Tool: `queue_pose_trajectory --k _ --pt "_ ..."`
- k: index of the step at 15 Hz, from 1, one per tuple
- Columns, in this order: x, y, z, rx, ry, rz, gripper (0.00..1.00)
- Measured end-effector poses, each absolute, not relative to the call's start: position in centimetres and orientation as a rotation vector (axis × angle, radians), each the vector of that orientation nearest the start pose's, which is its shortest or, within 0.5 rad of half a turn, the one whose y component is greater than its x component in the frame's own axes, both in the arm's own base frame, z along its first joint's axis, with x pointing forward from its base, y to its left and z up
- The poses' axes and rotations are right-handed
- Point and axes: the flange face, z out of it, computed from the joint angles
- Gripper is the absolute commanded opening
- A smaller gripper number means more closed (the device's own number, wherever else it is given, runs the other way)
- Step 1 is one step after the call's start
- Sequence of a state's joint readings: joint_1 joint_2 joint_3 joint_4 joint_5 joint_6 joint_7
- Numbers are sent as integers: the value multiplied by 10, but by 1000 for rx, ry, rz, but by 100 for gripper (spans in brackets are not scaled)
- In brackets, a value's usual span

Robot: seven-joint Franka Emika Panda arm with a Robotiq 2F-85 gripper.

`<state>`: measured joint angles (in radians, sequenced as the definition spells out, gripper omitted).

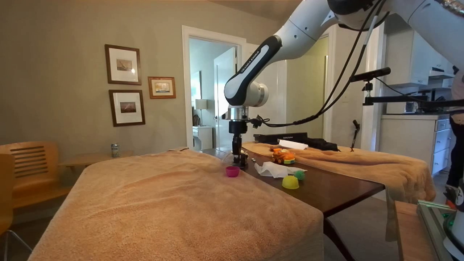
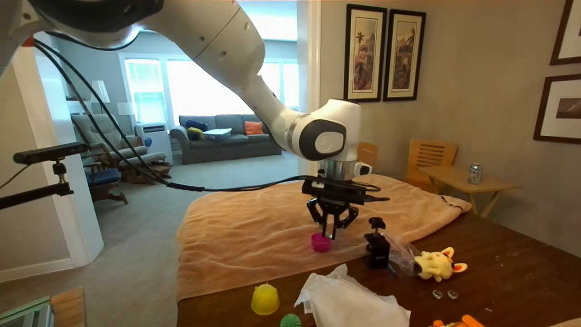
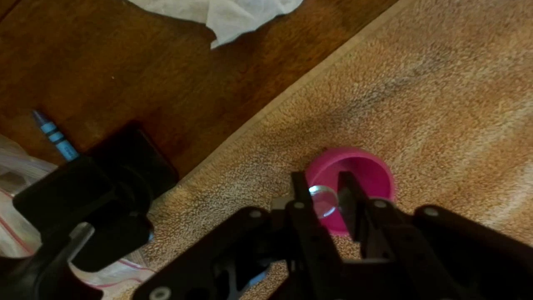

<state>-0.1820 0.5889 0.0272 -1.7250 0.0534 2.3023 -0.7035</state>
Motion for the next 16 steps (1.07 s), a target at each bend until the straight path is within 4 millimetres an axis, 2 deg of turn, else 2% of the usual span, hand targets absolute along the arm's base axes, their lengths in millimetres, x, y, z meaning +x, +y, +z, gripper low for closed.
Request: queue_pose_trajectory --k 12,13,14,16 --pt "664 -83 242 -2980 -844 -7 6" --pt "664 -83 242 -2980 -847 -4 48" --pt "664 -82 242 -2979 -849 0 50" --pt "663 -82 241 -2977 -851 8 62"
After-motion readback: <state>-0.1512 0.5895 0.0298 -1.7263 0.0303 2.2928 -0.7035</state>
